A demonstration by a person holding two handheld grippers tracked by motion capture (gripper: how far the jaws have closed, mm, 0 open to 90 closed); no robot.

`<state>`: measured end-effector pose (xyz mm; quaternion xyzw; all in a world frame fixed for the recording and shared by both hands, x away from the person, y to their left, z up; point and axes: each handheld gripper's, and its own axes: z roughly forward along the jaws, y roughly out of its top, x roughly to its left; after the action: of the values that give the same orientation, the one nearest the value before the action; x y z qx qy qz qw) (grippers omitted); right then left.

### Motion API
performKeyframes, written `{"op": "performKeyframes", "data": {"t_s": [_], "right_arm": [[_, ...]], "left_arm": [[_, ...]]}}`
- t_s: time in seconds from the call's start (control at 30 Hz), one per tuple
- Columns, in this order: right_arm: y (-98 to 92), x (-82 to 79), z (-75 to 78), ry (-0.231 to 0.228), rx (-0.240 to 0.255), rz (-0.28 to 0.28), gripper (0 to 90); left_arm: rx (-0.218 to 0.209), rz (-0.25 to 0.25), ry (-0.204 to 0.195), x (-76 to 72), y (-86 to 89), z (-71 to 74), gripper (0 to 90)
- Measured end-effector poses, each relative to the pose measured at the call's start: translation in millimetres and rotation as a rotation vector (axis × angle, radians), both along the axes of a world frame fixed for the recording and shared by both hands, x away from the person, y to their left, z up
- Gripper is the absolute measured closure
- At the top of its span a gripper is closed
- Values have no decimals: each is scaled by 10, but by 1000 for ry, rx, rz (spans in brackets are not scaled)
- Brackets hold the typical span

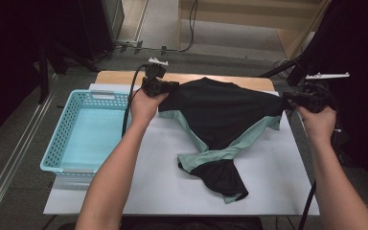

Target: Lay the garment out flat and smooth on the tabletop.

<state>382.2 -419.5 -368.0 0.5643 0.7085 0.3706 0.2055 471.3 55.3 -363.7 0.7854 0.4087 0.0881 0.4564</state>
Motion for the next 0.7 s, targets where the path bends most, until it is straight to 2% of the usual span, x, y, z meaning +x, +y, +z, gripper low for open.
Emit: {"op": "performKeyframes", "data": {"t_s": [0.1,0.13,0.17,0.2,0.23,0.3,0.37,0.5,0.6,0.7], "right_arm": [[-8,17,205,-47,-3,-17,879],[-1,33,234,-50,-3,-18,870],[22,87,208,-27,14,-13,701],[22,87,208,-27,14,-13,701],[45,109,171,-16,14,-23,675],[84,113,72,-7,16,1,643],[119,108,-39,4,9,11,612],[149,99,-240,33,24,27,578],[167,82,-333,49,32,38,556],[182,62,-395,59,44,52,519]], "left_arm": [[-16,22,-61,41,-22,114,895],[-38,20,-64,63,-23,107,837],[-69,10,-41,89,-24,83,646],[-64,6,-10,103,-31,58,646],[-36,-4,12,101,-44,29,640],[23,-25,15,67,-78,-54,613],[46,-41,26,34,-98,-132,601],[48,-58,65,2,-104,-231,553],[29,-72,81,-29,-99,-275,517],[46,-90,91,-66,-104,-310,478]]}}
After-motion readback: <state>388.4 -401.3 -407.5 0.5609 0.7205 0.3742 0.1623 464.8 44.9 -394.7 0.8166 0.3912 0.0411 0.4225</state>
